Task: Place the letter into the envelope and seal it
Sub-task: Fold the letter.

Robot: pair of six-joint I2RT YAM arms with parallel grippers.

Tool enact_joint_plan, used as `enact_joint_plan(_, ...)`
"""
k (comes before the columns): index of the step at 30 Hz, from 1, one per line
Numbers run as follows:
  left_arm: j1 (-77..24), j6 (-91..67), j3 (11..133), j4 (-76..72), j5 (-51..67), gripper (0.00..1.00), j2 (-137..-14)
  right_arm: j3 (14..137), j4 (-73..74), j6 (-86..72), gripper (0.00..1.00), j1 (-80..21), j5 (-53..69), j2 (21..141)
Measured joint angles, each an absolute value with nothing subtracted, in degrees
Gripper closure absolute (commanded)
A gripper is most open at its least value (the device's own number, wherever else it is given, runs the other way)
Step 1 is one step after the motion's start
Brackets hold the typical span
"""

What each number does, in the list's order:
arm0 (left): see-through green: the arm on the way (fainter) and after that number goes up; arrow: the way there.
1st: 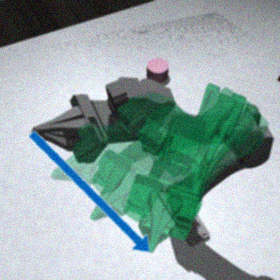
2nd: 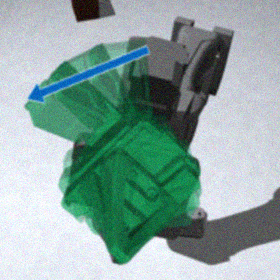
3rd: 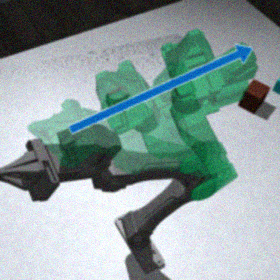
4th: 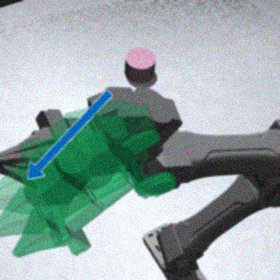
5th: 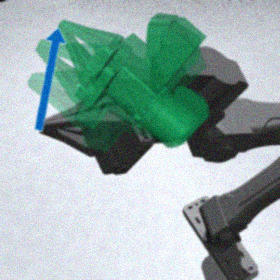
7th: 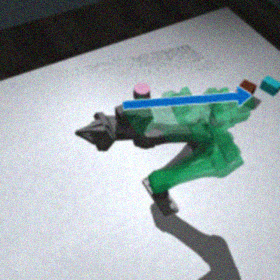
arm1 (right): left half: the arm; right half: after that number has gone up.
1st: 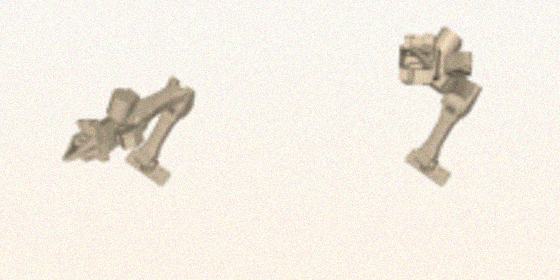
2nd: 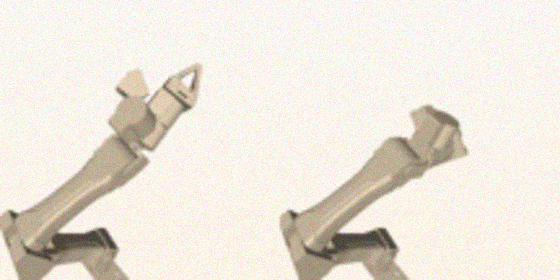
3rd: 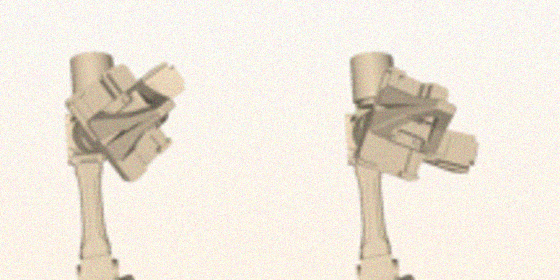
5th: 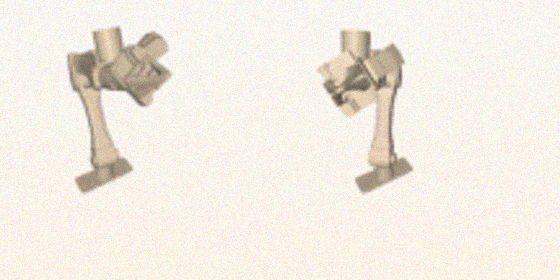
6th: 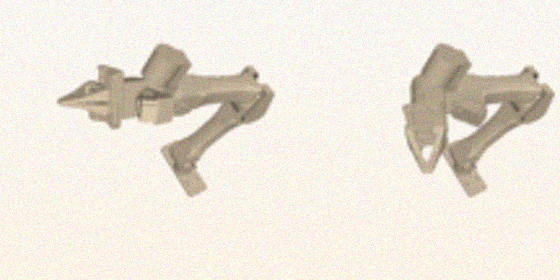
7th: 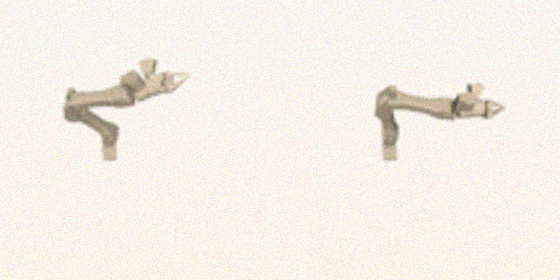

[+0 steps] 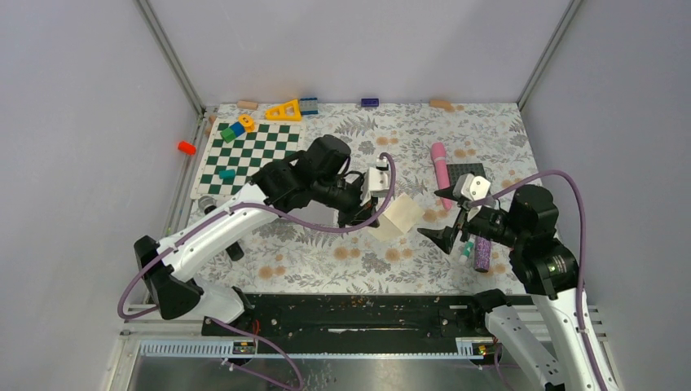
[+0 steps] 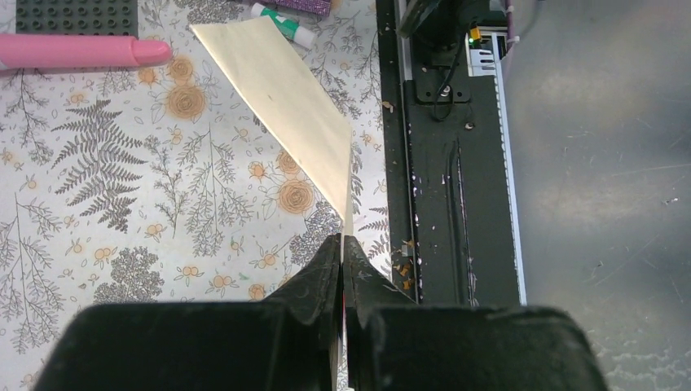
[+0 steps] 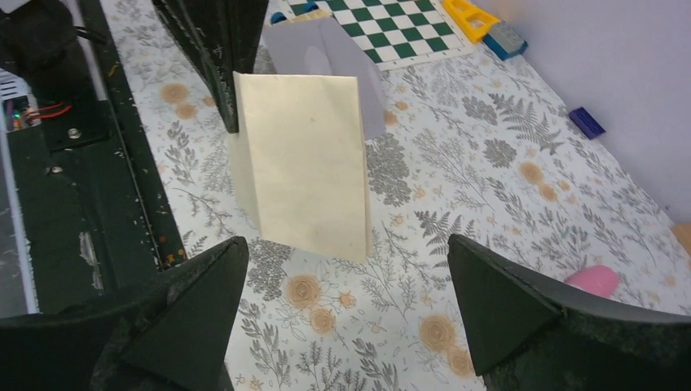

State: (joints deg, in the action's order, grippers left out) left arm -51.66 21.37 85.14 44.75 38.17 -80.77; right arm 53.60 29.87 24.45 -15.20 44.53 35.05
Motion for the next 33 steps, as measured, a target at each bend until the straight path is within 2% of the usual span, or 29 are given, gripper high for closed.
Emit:
enact_joint_plan(4, -51.6, 20.2, 85.1, 43.9, 36.9, 1.00, -81.6, 53.6, 29.9, 24.6, 0.00, -15.2, 42.7, 35.5)
enact_joint_plan(15, -51.6, 16.6, 85.1, 42.3, 34.6, 1.00, -83.7, 53.3, 30.0, 25.3, 0.00, -15.7, 48.7, 36.7)
enact_joint_plan(33, -51.6, 13.4, 86.3, 41.7, 35.8, 1.00, -85.0, 49.0, 26.4, 25.3, 0.00, -23.7, 47.3, 44.6)
